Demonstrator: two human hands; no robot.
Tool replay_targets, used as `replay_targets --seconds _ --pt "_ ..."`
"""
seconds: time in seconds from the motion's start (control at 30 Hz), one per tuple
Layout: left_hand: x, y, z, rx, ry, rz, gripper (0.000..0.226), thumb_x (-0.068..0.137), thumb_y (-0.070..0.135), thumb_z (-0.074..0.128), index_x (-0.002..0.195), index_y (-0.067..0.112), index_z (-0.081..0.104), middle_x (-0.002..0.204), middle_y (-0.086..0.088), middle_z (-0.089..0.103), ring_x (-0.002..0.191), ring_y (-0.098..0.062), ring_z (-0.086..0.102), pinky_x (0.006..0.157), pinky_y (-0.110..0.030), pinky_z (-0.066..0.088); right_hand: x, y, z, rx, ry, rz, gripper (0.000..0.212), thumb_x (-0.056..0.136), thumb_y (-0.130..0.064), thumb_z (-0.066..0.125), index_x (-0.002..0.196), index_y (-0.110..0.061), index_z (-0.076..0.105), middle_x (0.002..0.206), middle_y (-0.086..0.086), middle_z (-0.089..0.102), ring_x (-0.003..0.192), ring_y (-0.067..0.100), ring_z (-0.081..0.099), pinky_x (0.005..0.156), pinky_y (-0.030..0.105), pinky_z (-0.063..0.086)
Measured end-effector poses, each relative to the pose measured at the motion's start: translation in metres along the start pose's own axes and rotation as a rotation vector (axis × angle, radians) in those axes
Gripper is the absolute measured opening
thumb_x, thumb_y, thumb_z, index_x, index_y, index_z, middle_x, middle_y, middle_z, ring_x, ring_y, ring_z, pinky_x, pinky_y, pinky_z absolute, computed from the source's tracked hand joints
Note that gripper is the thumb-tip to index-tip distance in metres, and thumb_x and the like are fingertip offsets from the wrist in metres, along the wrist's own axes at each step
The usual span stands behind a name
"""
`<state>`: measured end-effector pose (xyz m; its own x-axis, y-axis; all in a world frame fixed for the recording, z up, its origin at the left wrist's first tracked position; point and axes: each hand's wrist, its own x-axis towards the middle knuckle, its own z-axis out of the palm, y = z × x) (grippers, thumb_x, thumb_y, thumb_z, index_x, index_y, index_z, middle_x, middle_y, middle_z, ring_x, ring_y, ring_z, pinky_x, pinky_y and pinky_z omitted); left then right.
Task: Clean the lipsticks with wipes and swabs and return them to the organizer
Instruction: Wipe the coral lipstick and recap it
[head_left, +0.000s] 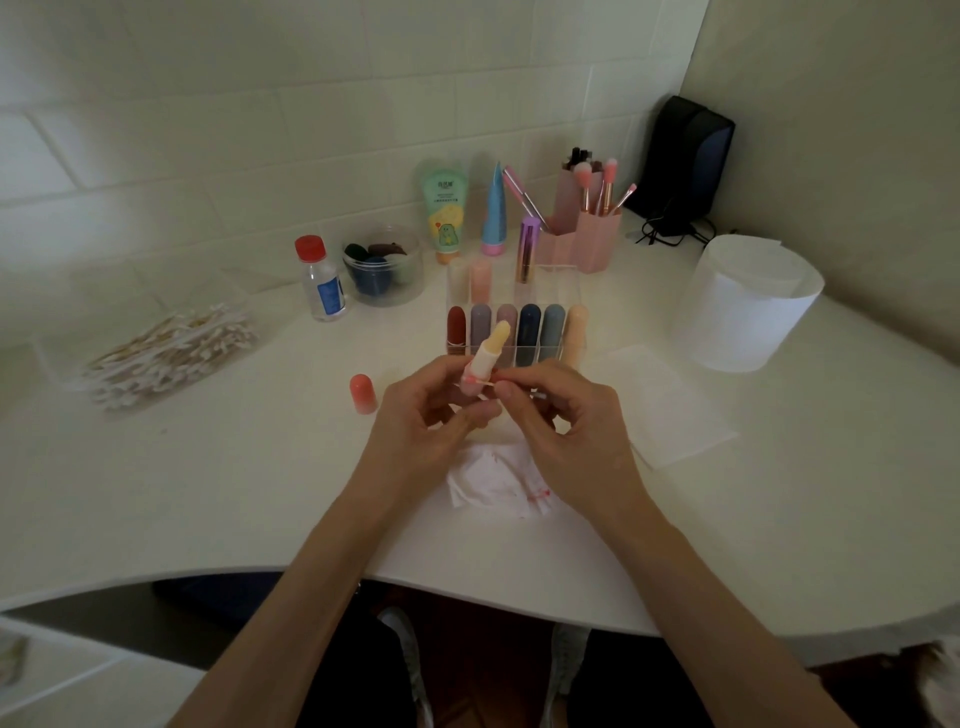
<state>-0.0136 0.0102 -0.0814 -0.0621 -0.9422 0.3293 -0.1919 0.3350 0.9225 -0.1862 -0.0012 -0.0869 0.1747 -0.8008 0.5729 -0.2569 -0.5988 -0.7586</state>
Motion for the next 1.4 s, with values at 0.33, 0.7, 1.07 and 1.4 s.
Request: replay_targets --seconds 0.33,0.7,1.07,1.4 --pt "-0.001 0.004 0.0 -0.126 -0.025 -0.046 0.022 0.097 0.009 0.062 0.115 0.005 0.051 0.095 -0.005 0.077 0.081 -0.016 0.075 0.069 -0.02 0.054 0.0 -0.001 0.0 -0.008 -0.004 0.002 0.015 0.098 -0.014 0.067 0.11 -0.01 0.076 0.092 -0.004 0.073 0.075 0.017 0.065 0.067 0.02 0.047" --pt "0.001 -0.004 -0.003 0.094 0.01 0.059 0.021 0.098 0.012 0.061 0.117 0.014 0.071 0.081 0.01 0.064 0.07 -0.004 0.059 0.065 -0.017 0.046 0.001 -0.001 -0.003 -0.033 0.019 0.013 0.017 0.098 -0.016 0.068 0.11 -0.026 0.074 0.091 -0.007 0.072 0.071 0.018 0.062 0.062 0.03 0.05" --pt "0.002 -0.003 -0.004 -0.019 0.104 -0.026 0.019 0.097 0.014 0.066 0.114 0.008 0.071 0.085 0.001 0.074 0.068 -0.011 0.066 0.06 -0.018 0.048 0.002 -0.004 -0.009 -0.037 0.073 -0.018 0.013 0.098 -0.011 0.066 0.106 -0.01 0.076 0.094 -0.004 0.071 0.082 0.014 0.065 0.07 0.02 0.049" --pt "0.014 -0.012 -0.002 0.46 0.179 -0.132 0.021 0.089 0.043 0.074 0.106 0.032 0.071 0.096 0.023 0.067 0.08 -0.001 0.065 0.08 -0.028 0.058 0.004 0.002 -0.022 -0.045 0.41 0.118 0.01 0.1 -0.012 0.066 0.103 -0.008 0.075 0.089 0.0 0.07 0.076 0.011 0.061 0.066 0.014 0.04"
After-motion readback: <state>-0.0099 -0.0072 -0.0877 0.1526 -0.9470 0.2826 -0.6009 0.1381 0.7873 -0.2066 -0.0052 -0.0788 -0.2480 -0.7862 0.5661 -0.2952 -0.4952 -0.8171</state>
